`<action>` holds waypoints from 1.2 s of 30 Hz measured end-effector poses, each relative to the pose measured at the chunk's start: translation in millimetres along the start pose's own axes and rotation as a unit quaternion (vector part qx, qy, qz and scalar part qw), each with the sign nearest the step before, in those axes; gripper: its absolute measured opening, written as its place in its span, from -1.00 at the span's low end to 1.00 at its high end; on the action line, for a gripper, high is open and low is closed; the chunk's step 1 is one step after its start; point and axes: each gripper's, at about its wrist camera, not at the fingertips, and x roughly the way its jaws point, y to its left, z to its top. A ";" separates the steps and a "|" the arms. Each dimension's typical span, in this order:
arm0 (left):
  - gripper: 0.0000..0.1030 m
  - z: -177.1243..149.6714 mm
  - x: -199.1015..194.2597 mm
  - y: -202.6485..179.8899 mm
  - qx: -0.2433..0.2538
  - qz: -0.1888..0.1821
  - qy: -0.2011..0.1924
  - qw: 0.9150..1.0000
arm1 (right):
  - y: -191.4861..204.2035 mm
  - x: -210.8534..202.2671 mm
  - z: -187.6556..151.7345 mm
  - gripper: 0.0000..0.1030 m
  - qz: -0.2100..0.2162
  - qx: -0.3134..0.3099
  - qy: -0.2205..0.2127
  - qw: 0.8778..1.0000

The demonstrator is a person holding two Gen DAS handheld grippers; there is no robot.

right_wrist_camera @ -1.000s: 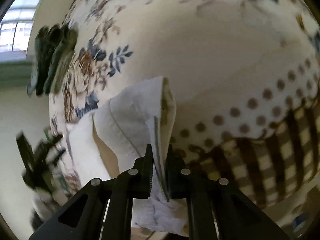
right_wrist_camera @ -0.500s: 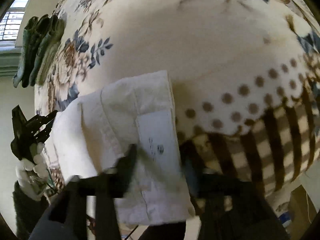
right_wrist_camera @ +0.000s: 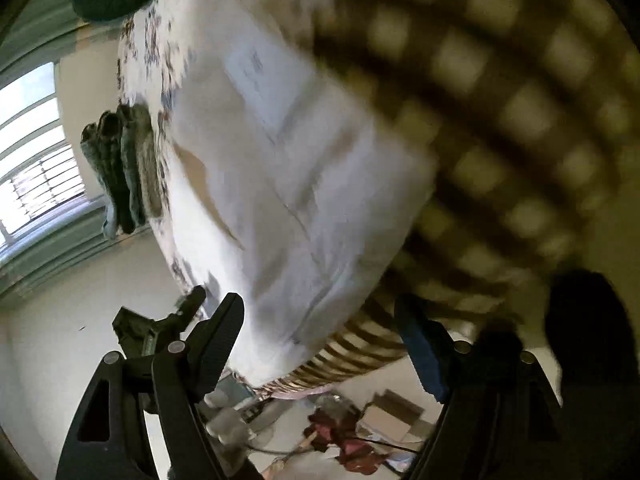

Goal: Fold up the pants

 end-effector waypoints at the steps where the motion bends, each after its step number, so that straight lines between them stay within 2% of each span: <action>1: 0.84 -2.4 2.8 3.1 -0.005 -0.003 -0.001 1.000 | -1.8 14.2 -1.4 0.55 0.004 -0.005 -0.003 1.000; 6: 0.84 1.0 4.5 10.6 -0.016 -0.015 0.007 1.000 | -4.2 39.7 -3.9 0.60 0.061 0.020 -0.054 0.996; 7: 0.84 1.0 4.7 10.2 -0.013 -0.016 0.007 1.000 | -0.3 42.4 -4.1 0.55 0.072 0.021 -0.058 0.995; 8: 0.84 1.6 4.5 10.9 -0.010 -0.017 0.006 1.000 | 6.7 42.1 -4.1 0.32 0.075 0.012 -0.061 0.995; 9: 0.84 3.0 3.0 11.5 -0.008 -0.019 0.005 1.000 | 16.2 39.8 -3.7 0.25 0.079 -0.003 -0.065 0.995; 10: 0.84 1.0 1.9 13.5 -0.009 -0.022 0.003 1.000 | 29.5 35.9 -1.7 0.24 0.082 -0.030 -0.066 0.994; 12: 0.84 1.0 2.9 15.8 -0.015 -0.034 0.004 0.999 | 44.2 30.7 1.5 0.23 0.062 -0.067 -0.069 0.993; 13: 0.84 1.4 4.9 17.1 -0.018 -0.037 0.005 0.999 | 44.7 34.4 5.6 0.24 0.038 -0.070 -0.061 0.995; 15: 0.84 2.2 9.0 18.5 -0.020 -0.040 0.005 0.999 | 31.8 41.4 10.3 0.25 0.017 -0.051 -0.043 0.998; 19: 0.84 3.8 13.4 22.7 -0.030 -0.051 0.004 0.998 | 20.3 41.5 3.9 0.28 0.034 -0.043 -0.042 0.998; 22: 0.84 4.0 13.1 25.8 -0.031 -0.061 -0.002 0.998 | 27.0 56.0 5.3 0.51 0.043 -0.034 -0.040 0.998; 24: 0.83 4.6 11.9 26.2 -0.031 -0.067 -0.012 0.997 | 33.3 63.0 9.2 0.56 0.042 -0.039 -0.041 0.997; 26: 0.74 4.7 8.2 25.9 -0.031 -0.070 -0.025 0.997 | 31.3 57.9 13.7 0.55 0.036 -0.040 -0.041 0.998; 27: 0.50 4.1 5.9 25.1 -0.027 -0.075 -0.032 0.996 | 31.1 56.4 13.1 0.54 0.039 -0.039 -0.040 0.998; 28: 0.08 3.5 4.2 23.5 -0.023 -0.083 -0.038 0.996 | 29.9 51.0 10.6 0.52 0.041 -0.039 -0.035 0.998; 29: -0.01 3.8 3.8 20.6 -0.020 -0.092 -0.038 0.995 | 27.4 47.9 10.1 0.49 0.038 -0.040 -0.030 0.998; 32: 0.00 3.4 3.6 18.3 -0.016 -0.091 -0.040 0.995 | 17.4 23.8 -5.9 0.51 0.014 -0.036 -0.038 0.999; 33: 0.06 4.2 5.6 20.9 -0.022 -0.094 -0.037 0.995 | 12.7 18.5 -10.2 0.52 0.010 -0.031 -0.040 0.999; 36: 0.20 6.6 14.6 32.5 -0.047 -0.127 -0.025 0.990 | -1.0 19.7 -12.6 0.52 0.030 -0.011 -0.038 0.999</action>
